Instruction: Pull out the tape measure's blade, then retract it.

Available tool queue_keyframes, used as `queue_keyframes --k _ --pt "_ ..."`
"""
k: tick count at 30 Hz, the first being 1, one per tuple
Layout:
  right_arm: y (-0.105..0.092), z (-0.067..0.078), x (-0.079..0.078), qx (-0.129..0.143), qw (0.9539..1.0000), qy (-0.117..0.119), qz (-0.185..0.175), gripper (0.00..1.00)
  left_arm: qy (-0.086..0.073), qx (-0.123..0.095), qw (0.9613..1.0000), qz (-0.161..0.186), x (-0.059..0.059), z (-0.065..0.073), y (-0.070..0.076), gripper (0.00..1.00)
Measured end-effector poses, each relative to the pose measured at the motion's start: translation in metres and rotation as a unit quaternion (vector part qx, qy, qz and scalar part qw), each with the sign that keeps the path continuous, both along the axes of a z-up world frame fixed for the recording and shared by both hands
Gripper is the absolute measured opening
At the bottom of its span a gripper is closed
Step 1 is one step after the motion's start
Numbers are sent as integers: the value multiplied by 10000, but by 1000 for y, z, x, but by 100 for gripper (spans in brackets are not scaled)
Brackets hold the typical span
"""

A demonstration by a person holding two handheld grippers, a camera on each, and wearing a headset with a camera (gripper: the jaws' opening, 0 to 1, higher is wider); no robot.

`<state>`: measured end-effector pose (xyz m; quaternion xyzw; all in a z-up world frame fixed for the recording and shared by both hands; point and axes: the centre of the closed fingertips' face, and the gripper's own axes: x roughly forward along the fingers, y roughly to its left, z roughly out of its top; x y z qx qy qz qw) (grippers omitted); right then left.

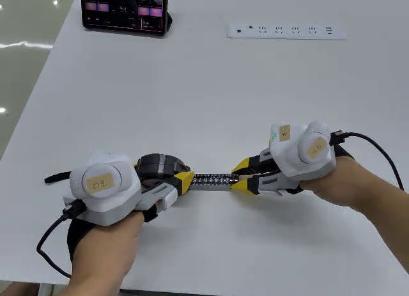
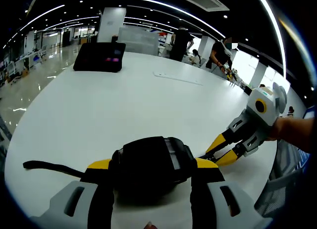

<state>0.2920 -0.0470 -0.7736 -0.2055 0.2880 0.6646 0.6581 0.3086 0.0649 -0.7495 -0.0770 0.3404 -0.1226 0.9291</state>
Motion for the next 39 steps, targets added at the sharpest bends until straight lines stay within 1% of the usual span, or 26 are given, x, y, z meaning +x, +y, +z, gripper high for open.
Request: queue_keyframes --k 13,30,35,39 --pt "24 0 -2 145 9999 24 66 11 -2 -21 10000 -1 0 -1 0 58" --pt "45 1 -3 299 9995 24 60 11 1 -54 10000 15 1 -1 1 58" --pt "54 1 -4 368 9993 16 56 11 8 -60 10000 4 1 -1 1 58" --pt "58 1 -3 438 9990 45 20 11 11 -66 10000 11 1 0 1 58"
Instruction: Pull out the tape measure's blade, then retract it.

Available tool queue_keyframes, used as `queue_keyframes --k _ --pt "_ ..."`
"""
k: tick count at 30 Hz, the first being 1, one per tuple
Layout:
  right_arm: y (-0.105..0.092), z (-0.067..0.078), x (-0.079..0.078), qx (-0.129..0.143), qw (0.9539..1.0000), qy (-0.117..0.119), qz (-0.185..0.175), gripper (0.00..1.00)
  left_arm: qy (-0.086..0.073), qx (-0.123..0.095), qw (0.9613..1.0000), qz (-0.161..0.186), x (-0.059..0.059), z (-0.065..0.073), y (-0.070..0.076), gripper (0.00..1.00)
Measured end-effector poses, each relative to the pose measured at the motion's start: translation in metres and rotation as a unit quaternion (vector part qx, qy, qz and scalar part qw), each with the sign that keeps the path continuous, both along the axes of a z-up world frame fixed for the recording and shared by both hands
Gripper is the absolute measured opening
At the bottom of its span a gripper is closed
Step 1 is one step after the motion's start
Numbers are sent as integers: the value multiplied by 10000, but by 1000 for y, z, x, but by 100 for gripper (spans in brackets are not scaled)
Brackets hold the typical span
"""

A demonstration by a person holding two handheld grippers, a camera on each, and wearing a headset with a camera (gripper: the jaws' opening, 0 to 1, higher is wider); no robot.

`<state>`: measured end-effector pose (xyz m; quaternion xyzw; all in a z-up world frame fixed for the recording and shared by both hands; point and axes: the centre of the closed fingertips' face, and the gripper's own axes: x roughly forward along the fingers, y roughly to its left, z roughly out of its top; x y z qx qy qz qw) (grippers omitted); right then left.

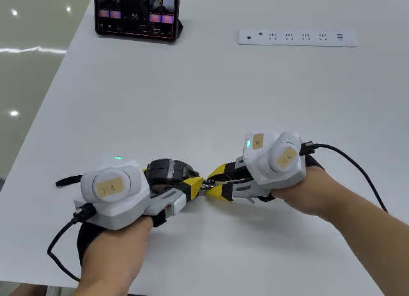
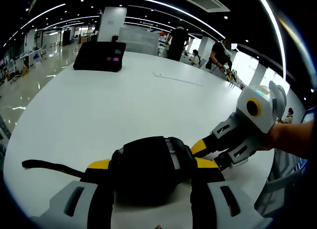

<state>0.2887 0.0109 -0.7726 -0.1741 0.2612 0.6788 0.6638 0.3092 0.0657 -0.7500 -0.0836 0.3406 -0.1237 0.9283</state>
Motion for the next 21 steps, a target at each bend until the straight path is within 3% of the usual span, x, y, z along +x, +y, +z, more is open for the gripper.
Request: queue_keyframes --k 21 --pt "9 0 0 162 9999 -1 -47 12 1 -32 10000 6 0 0 0 59"
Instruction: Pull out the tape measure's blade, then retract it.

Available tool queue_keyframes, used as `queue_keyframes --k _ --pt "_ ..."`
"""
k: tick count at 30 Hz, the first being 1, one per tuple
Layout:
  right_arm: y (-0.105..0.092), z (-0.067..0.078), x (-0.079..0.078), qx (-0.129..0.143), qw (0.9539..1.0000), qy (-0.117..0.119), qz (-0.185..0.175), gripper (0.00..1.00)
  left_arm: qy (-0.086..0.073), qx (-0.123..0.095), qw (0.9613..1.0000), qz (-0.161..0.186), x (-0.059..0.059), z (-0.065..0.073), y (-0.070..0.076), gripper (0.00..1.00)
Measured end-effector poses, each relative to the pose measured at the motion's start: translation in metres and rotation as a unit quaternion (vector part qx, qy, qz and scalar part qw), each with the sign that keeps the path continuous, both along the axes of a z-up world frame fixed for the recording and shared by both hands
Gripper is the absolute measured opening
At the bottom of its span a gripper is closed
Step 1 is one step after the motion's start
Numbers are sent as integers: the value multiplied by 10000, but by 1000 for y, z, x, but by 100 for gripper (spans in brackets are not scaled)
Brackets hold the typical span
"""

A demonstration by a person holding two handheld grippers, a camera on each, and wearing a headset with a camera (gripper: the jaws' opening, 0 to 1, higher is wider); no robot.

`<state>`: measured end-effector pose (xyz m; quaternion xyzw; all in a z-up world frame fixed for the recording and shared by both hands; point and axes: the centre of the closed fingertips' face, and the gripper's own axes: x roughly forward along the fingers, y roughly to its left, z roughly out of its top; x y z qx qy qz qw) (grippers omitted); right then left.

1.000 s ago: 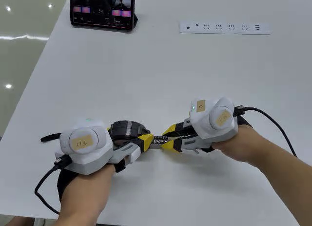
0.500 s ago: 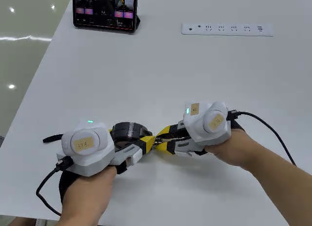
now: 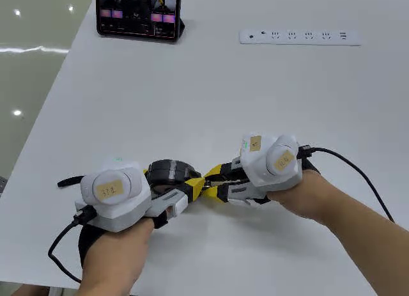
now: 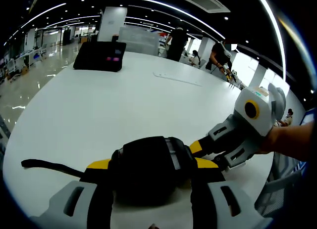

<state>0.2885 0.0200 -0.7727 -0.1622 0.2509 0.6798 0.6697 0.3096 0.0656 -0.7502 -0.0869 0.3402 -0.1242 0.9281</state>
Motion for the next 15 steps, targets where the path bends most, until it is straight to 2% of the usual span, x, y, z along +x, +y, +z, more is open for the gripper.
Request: queue_keyframes --k 3,5,9,15 --pt "0 -1 0 -43 10000 -16 3 14 -11 -12 10000 13 1 0 0 60" --pt "-2 -3 1 -130 9999 -55 11 19 -24 -17 10000 25 1 0 0 61" --pt "-2 3 1 5 10000 75 -50 26 -56 -16 10000 24 0 0 -1 61" --pt "-3 4 2 -9 10000 31 -65 26 -44 40 10000 -35 0 0 -1 61"
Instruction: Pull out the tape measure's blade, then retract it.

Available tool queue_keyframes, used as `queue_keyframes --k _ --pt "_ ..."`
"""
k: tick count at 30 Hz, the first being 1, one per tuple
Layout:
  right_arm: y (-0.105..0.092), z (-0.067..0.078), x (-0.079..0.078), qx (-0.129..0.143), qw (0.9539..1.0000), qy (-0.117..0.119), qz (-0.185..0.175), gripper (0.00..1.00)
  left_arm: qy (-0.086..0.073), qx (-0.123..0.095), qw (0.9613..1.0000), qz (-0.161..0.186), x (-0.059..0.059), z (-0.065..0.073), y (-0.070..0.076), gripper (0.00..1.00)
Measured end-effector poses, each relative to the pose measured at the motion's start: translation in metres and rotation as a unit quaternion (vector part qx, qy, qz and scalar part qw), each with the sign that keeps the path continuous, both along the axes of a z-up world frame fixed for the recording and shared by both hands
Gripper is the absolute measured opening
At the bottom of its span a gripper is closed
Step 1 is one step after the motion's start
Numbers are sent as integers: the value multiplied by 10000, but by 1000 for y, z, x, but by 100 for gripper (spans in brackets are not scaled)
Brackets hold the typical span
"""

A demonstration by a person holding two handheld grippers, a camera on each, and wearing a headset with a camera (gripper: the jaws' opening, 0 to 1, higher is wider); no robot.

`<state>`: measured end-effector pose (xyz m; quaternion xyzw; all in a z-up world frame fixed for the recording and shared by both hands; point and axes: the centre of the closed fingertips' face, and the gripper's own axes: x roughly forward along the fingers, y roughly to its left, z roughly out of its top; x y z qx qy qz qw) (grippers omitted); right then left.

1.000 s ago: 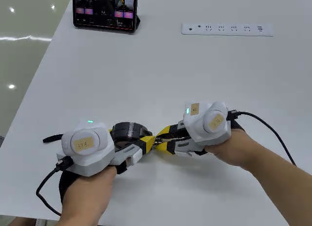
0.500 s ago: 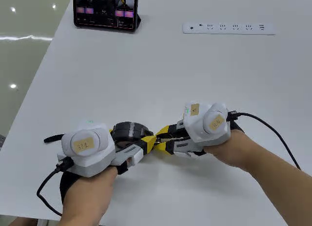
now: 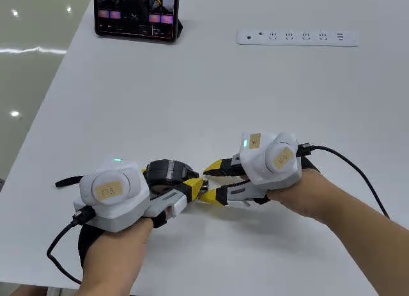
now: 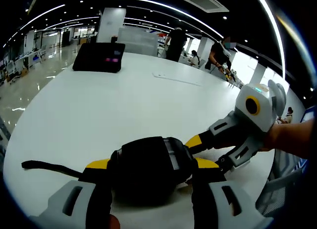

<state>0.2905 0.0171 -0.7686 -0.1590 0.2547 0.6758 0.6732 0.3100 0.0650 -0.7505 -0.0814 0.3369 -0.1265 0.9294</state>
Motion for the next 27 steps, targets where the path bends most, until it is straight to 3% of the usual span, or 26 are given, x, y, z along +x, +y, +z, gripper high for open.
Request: queue_keyframes --k 13,27 --pt "-3 3 -2 58 9999 69 -97 32 -81 243 9995 -188 0 1 -2 64" --pt "-11 11 -4 84 9998 49 -190 37 -136 287 9992 -248 0 4 -3 68"
